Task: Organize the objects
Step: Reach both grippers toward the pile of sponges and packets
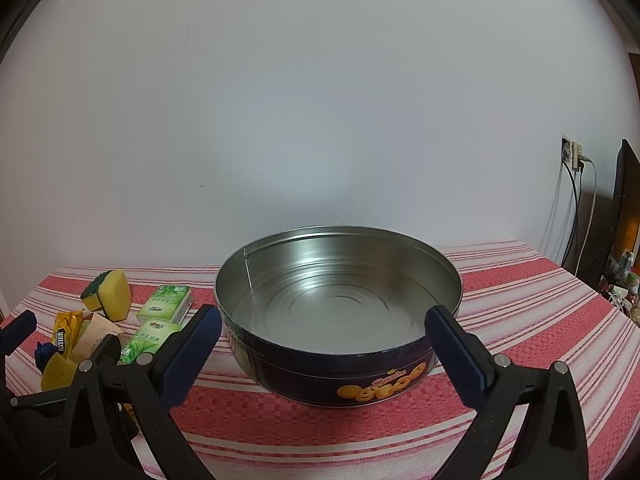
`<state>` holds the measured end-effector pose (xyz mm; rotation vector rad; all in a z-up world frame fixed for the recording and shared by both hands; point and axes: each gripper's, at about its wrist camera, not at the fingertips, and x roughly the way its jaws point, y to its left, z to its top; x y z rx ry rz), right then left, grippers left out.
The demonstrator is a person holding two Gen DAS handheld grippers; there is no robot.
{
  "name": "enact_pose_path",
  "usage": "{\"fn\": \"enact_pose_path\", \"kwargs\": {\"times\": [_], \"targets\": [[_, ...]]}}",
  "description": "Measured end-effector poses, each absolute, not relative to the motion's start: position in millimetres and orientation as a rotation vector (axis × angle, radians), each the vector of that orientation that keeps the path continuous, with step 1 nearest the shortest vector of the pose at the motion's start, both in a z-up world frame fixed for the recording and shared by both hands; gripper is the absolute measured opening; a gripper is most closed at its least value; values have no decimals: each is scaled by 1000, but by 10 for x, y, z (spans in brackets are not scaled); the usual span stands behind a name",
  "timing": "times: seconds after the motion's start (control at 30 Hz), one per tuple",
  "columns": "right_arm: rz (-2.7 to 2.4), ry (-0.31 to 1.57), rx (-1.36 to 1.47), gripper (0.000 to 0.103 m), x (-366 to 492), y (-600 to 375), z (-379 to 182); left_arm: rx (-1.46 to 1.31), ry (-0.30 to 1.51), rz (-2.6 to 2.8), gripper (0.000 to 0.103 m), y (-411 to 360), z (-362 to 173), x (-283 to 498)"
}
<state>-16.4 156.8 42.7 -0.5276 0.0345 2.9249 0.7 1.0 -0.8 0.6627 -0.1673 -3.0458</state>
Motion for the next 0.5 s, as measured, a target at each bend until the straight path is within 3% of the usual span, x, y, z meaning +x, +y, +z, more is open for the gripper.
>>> {"fn": "enact_pose_path", "kwargs": {"times": [0.5], "targets": [[2937, 43, -529, 103, -163, 1625, 425, 681, -142, -3035, 103, -1, -7, 23]]}}
